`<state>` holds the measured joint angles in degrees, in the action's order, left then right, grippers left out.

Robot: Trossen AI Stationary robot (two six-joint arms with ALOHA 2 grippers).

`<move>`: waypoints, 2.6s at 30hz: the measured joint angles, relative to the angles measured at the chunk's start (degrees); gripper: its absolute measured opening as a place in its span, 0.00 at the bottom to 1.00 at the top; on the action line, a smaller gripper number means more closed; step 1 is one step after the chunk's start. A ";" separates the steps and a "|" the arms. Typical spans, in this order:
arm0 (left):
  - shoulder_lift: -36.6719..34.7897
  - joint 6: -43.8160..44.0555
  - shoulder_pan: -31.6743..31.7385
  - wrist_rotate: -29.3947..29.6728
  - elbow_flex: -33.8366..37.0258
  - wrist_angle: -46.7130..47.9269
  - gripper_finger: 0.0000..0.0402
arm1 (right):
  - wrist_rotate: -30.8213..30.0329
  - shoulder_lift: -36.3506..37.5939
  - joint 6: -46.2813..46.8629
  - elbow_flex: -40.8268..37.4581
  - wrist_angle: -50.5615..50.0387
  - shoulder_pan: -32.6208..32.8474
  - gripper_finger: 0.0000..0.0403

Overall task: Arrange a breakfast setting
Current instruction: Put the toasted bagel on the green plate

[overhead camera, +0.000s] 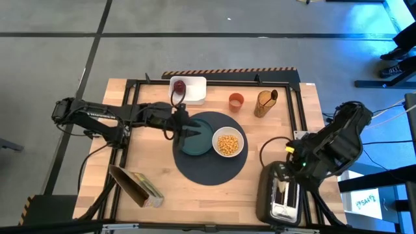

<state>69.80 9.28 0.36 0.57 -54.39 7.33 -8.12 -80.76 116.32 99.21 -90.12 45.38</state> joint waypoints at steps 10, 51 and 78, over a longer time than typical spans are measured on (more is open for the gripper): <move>0.12 8.53 0.76 -2.62 0.00 -10.86 0.35 | -17.32 0.99 -23.13 4.97 1.38 -8.20 0.01; 9.22 18.72 7.74 -12.76 -0.01 -32.91 0.04 | -7.33 -4.01 -97.97 4.91 30.53 -38.29 0.07; 13.62 11.15 19.02 -6.55 -0.04 33.92 0.04 | -19.33 -1.85 -86.12 4.93 18.70 -38.29 0.45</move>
<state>83.42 20.43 19.38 -5.98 -54.43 41.25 -27.44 -82.61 30.20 104.14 -71.42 7.09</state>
